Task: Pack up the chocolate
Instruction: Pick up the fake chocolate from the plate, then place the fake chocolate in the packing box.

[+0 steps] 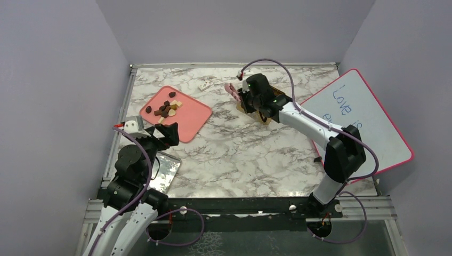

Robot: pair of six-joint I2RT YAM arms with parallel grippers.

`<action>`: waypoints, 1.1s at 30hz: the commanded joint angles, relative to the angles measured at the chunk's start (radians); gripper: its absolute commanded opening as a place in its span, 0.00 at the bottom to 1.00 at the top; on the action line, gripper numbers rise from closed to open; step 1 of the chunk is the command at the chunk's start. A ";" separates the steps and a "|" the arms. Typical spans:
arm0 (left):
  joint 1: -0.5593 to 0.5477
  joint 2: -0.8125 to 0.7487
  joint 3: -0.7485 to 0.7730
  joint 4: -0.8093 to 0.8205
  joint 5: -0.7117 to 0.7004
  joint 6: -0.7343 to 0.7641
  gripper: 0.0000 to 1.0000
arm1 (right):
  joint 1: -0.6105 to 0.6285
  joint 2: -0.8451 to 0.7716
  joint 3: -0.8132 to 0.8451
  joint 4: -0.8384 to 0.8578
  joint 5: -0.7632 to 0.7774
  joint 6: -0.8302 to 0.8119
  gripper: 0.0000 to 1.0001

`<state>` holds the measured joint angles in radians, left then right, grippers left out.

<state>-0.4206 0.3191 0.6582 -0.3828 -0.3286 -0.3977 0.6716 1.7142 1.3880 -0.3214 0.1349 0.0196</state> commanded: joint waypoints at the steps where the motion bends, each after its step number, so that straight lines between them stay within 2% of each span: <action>1: 0.003 0.023 -0.006 0.031 0.042 0.023 0.99 | -0.071 -0.047 -0.019 -0.051 0.023 0.034 0.25; 13: 0.002 0.050 -0.005 0.034 0.060 0.031 0.99 | -0.210 -0.020 -0.024 -0.076 0.029 0.041 0.26; 23: 0.003 0.049 -0.009 0.035 0.061 0.031 0.99 | -0.239 0.028 -0.008 -0.061 0.017 0.029 0.27; 33: 0.003 0.051 -0.008 0.037 0.062 0.029 0.99 | -0.247 0.058 0.010 -0.066 0.032 0.021 0.34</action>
<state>-0.4206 0.3679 0.6579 -0.3824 -0.2878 -0.3794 0.4347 1.7679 1.3727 -0.3988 0.1448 0.0513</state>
